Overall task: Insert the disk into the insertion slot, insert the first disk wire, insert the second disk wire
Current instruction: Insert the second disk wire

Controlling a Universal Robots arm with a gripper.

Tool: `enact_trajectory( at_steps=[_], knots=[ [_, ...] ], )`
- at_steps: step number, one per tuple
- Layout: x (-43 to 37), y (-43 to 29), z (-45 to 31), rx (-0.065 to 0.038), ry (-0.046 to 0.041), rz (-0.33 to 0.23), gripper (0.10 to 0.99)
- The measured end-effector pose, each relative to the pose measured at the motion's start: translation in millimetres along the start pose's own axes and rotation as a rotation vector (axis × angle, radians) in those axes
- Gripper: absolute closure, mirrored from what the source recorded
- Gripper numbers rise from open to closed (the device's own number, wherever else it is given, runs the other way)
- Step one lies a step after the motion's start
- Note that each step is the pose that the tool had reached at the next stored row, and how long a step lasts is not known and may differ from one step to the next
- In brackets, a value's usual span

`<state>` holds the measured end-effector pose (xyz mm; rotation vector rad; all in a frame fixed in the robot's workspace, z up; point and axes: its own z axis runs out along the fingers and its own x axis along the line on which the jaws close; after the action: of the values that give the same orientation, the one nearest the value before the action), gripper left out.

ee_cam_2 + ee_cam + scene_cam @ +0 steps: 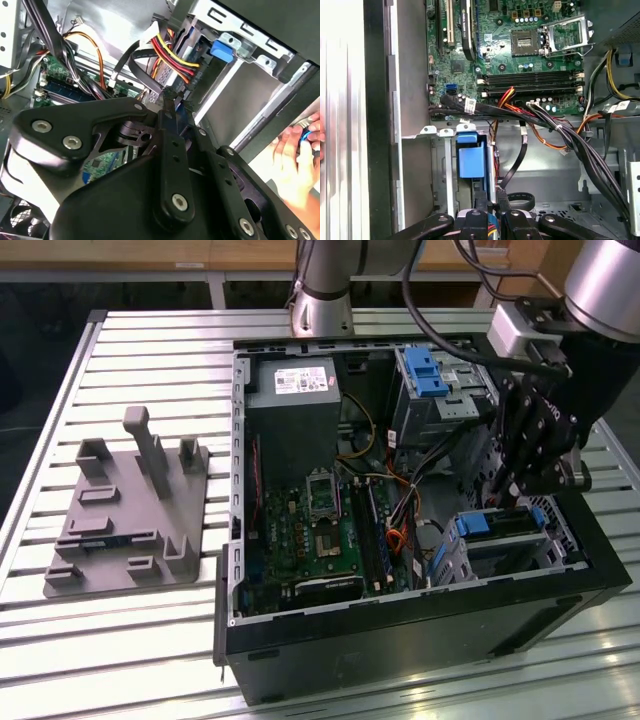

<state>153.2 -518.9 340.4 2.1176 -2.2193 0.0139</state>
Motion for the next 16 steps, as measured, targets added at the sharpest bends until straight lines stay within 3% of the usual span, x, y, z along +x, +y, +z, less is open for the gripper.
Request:
enact_trajectory(
  at_steps=[7,16],
  knots=[
    [3.2,-0.6,0.3,-0.001,-0.0262,-0.001,0.89],
    [3.4,-1.3,1.8,-0.001,-0.0273,-0.001,0.89]
  ],
)
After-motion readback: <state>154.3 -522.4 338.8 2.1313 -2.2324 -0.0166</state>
